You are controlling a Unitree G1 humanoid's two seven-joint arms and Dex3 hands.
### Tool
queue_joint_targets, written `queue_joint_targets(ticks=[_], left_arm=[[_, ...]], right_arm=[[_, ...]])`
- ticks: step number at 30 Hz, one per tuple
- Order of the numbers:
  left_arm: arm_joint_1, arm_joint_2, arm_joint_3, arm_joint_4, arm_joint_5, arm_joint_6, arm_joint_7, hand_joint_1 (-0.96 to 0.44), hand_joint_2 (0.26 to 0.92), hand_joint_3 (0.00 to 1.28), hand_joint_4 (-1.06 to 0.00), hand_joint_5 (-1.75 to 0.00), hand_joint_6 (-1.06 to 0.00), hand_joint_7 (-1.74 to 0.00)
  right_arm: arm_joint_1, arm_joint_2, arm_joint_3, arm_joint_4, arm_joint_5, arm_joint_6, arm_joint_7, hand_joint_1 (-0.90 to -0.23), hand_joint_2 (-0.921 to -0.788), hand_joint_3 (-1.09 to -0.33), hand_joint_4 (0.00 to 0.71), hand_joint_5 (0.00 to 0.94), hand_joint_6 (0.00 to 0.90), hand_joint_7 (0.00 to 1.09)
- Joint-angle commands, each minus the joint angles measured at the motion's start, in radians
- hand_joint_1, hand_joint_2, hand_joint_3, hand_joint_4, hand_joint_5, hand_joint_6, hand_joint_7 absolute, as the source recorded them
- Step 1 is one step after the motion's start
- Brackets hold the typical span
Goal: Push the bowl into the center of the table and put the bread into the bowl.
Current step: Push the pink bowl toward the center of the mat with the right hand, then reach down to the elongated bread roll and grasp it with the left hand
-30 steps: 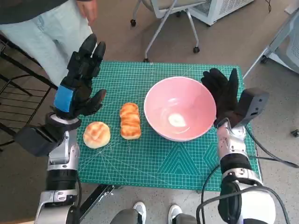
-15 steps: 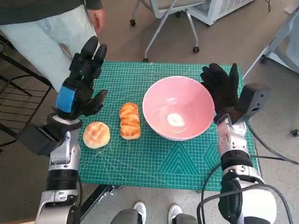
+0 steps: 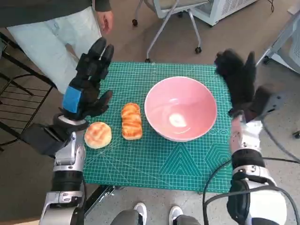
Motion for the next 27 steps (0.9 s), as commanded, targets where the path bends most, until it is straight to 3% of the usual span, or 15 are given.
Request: queue_joint_targets(ticks=[1,3,5,11,16,21,27], left_arm=[[-0.018,-0.005,-0.014,0.013,0.024,-0.011,0.004,-0.75,0.921,0.44,-0.09,0.00,0.00,-0.33],[-0.024,-0.005,-0.020,0.021,0.032,-0.019,0.002,-0.75,0.921,0.45,-0.09,0.00,0.00,-0.34],[-0.030,-0.006,-0.026,0.027,0.031,-0.019,-0.006,-0.76,0.921,0.45,-0.09,-0.01,0.00,-0.34],[-0.048,-0.011,-0.031,0.029,-0.014,0.014,-0.054,-0.78,0.921,0.46,-0.09,0.00,0.00,-0.30],[-0.065,-0.017,-0.031,0.018,-0.038,0.029,-0.078,-0.80,0.921,0.46,-0.08,0.00,0.00,-0.29],[-0.084,-0.028,-0.035,0.013,-0.033,0.027,-0.072,-0.79,0.921,0.46,-0.07,0.00,0.00,-0.28],[-0.104,-0.039,-0.052,-0.005,0.014,0.024,-0.034,-0.78,0.921,0.47,-0.08,0.00,0.00,-0.32]], right_arm=[[0.067,-0.031,0.031,-0.072,-0.007,-0.161,0.075,-0.662,-0.921,-0.766,0.132,0.014,0.225,0.03],[0.082,-0.035,0.032,-0.113,0.022,-0.211,0.120,-0.676,-0.921,-0.767,0.132,0.013,0.224,0.03],[0.098,-0.028,0.027,-0.164,0.070,-0.243,0.172,-0.695,-0.921,-0.763,0.133,0.012,0.227,0.03],[0.166,-0.001,0.044,-0.356,0.170,-0.259,0.248,-0.748,-0.921,-0.758,0.150,0.017,0.249,0.04],[0.224,0.004,0.077,-0.508,0.201,-0.243,0.262,-0.796,-0.921,-0.755,0.164,0.020,0.258,0.05],[0.249,0.012,0.101,-0.581,0.231,-0.220,0.279,-0.784,-0.921,-0.763,0.169,0.018,0.253,0.04],[0.256,0.011,0.124,-0.607,0.220,-0.200,0.280,-0.758,-0.921,-0.742,0.165,0.011,0.243,0.04]])
